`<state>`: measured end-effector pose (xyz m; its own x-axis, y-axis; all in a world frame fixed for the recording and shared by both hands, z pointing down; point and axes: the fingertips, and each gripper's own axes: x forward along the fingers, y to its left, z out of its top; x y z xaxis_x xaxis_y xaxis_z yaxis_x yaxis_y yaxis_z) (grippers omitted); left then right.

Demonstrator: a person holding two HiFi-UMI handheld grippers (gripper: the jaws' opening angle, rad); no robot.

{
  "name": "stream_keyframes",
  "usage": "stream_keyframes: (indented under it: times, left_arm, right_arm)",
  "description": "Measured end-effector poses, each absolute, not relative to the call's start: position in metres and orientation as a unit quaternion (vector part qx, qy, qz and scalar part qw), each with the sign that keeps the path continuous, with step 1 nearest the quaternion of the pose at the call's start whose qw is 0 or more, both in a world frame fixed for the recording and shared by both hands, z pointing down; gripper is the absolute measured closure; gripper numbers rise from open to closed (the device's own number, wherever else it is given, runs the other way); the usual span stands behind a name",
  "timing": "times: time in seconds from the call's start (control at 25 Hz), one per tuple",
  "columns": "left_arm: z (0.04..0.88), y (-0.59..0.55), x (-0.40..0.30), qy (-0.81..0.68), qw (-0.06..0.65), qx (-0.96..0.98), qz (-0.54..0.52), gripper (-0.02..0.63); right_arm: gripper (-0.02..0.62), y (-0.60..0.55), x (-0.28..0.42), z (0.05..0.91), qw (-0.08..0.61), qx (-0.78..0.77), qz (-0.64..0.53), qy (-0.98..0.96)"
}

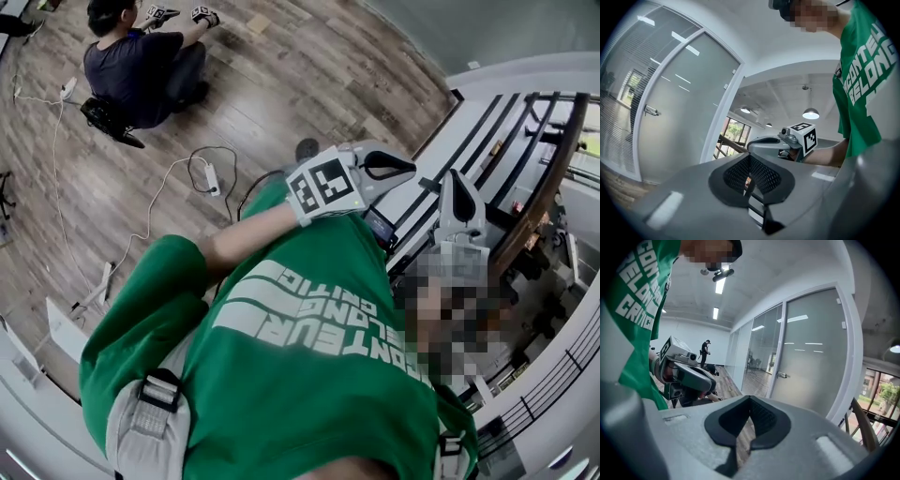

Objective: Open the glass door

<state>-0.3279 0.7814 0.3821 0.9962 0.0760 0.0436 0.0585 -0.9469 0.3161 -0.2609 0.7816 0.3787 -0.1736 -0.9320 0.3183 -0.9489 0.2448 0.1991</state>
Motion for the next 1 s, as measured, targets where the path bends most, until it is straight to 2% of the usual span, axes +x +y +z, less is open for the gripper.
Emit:
stream_keyframes:
  times: [0.64,1.0]
  left_arm:
    - [0.4,0.7,-0.313,0.04,0.16,0.985,0.043,0.591]
    - [0.4,0.664,-0.296,0.021,0.188,0.981,0.036,0.591]
  right_arm:
    - [0.603,0.717,-0.244,0.395,0.191,0.62,0.036,-0.76]
    - [0.603,0.691,-0.221,0.404,0.177,0.614,0.046,-0.768]
